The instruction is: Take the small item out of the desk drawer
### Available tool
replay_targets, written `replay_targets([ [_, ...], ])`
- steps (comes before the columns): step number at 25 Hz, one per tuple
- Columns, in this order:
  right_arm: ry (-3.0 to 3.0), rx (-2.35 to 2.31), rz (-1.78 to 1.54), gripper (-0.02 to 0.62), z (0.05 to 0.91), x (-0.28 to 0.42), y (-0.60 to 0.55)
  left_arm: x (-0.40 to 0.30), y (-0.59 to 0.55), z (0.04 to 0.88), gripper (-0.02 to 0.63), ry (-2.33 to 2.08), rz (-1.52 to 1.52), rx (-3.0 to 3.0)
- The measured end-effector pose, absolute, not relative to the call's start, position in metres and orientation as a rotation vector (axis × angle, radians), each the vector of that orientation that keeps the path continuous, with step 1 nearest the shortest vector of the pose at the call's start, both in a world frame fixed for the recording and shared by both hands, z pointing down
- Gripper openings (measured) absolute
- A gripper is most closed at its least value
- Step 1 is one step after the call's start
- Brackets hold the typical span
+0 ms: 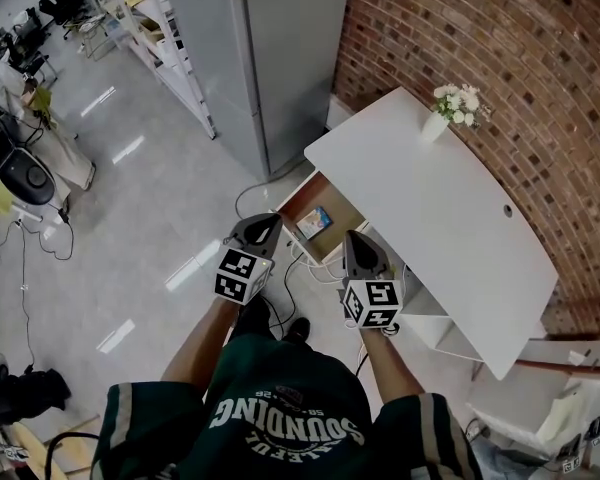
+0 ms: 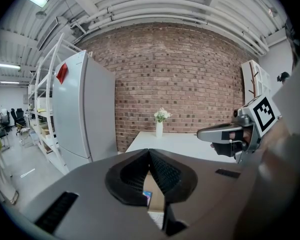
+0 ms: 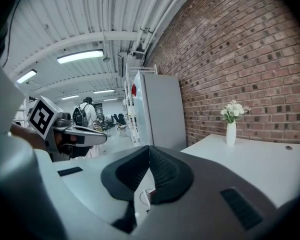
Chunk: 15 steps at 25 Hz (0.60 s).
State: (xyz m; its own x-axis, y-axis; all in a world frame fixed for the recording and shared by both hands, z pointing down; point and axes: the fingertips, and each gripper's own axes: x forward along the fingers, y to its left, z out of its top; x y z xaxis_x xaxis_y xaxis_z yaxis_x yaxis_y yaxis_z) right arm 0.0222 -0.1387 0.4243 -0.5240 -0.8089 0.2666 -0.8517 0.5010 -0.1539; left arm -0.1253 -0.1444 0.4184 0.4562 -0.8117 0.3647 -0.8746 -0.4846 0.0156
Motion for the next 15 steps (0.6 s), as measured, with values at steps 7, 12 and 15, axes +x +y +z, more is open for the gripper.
replay_targets([
  [7, -2.564, 1.468, 0.407, 0.024, 0.425, 0.016, -0.147, -0.124, -0.161, 0.422, 0.015, -1.427, 0.450, 2.526],
  [12, -2.537, 1.508, 0.425, 0.025, 0.428, 0.011, -0.158, -0.124, -0.179, 0.430, 0.015, -1.371, 0.466, 2.544],
  [15, -2.515, 1.524, 0.443, 0.025, 0.433, 0.010, -0.166, -0.122, -0.191, 0.435, 0.015, -1.337, 0.479, 2.550],
])
